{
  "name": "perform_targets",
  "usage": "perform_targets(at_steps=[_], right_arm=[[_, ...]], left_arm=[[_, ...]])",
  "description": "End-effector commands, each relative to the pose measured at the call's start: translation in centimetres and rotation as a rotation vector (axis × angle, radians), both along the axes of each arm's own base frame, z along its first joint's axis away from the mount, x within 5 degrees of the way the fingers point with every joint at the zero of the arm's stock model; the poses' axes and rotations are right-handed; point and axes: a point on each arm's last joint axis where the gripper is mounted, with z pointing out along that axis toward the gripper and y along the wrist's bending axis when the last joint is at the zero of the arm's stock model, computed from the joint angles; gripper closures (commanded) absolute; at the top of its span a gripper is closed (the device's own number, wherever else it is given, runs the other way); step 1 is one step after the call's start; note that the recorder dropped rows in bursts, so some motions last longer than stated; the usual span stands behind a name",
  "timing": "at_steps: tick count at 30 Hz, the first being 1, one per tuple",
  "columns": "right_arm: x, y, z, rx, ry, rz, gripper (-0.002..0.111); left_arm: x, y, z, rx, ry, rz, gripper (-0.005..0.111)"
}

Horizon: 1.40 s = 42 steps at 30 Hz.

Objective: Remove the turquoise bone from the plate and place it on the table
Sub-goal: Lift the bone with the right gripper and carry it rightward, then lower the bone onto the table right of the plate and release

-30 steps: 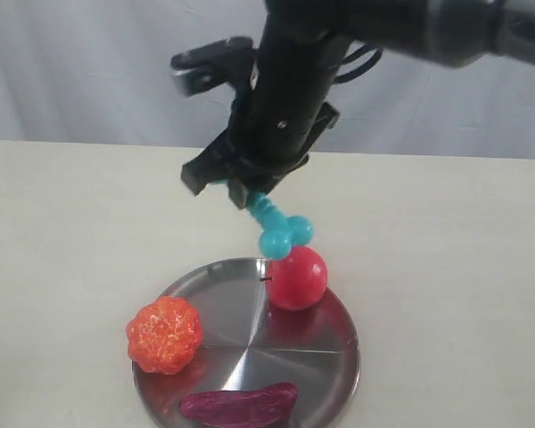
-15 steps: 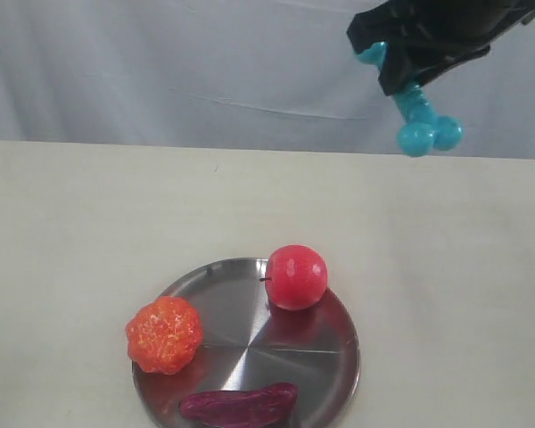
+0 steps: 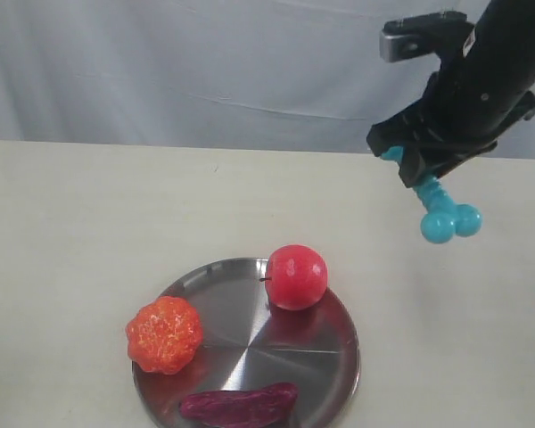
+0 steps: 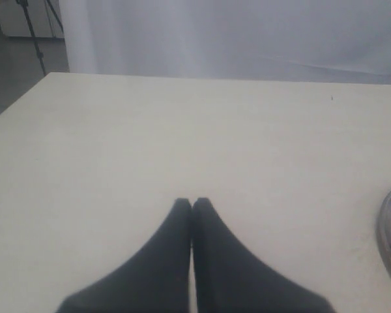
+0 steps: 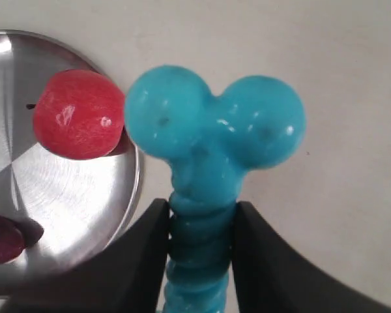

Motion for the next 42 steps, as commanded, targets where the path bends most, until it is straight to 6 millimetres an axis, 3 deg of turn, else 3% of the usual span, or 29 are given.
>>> perform_targets(at_steps=[1,10,14,19,37,40,42], right_arm=[[1.7,-0.5,-3.3,-0.017,0.029,0.019,0.109],[6.2,-1.0,-13.8,-0.051,0.169,0.095,0.109],[7.2,-1.2,-16.3,-0.061,0.153,0.069,0.109],[7.7,-1.3,-17.0,-0.058,0.138,0.060,0.109],[8.2,-1.3,-16.8,-0.050,0.103,0.022,0.108],[8.2,-1.3,-16.8,-0.050,0.103,0.022,0.099],[8.2,-1.3,-16.8,-0.050,0.103,0.022,0.084]], left_arm=[[0.0,0.0,0.0,-0.006,-0.005,0.005,0.107],[0.0,0.0,0.0,-0.006,-0.005,0.005,0.107],[0.0,0.0,0.0,-0.006,-0.005,0.005,0.107],[0.0,0.0,0.0,-0.006,-0.005,0.005,0.107],[0.0,0.0,0.0,-0.006,-0.005,0.005,0.107],[0.0,0.0,0.0,-0.006,-0.005,0.005,0.107],[0.0,0.0,0.0,-0.006,-0.005,0.005,0.107]])
